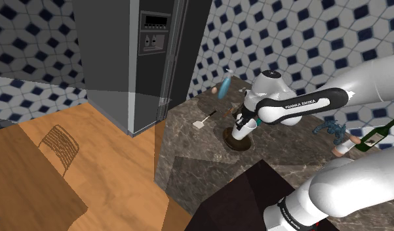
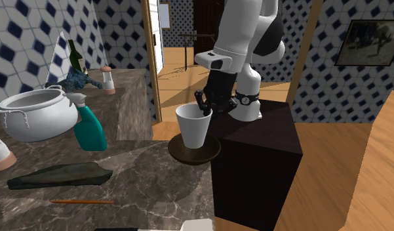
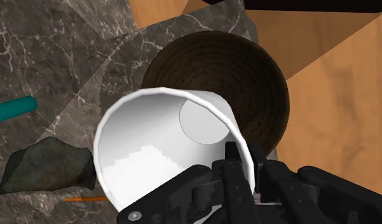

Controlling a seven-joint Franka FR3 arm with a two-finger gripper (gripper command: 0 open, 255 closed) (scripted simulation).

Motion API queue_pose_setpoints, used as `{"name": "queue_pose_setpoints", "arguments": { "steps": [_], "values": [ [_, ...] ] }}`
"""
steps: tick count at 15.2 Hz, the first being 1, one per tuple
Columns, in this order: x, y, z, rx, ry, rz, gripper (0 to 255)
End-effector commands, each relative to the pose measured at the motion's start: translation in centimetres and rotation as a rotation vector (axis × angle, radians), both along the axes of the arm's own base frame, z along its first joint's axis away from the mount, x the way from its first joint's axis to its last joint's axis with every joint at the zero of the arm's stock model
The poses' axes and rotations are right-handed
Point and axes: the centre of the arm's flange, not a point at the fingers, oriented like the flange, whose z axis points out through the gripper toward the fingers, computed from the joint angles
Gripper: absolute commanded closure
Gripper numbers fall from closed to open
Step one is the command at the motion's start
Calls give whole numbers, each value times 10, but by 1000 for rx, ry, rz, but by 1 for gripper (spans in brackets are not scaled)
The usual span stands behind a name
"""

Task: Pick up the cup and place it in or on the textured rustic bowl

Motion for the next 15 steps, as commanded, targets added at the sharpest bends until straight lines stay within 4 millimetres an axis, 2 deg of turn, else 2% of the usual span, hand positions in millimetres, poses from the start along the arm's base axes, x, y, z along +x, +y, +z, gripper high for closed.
{"name": "queue_pose_setpoints", "arguments": {
  "steps": [1, 8, 9, 14, 15],
  "values": [
    [1, 1, -7, 0, -1, 0, 255],
    [1, 1, -7, 0, -1, 0, 255],
    [1, 1, -7, 0, -1, 0, 0],
    [1, 1, -7, 0, -1, 0, 0],
    [-1, 3, 6, 0, -1, 0, 0]
  ]
}}
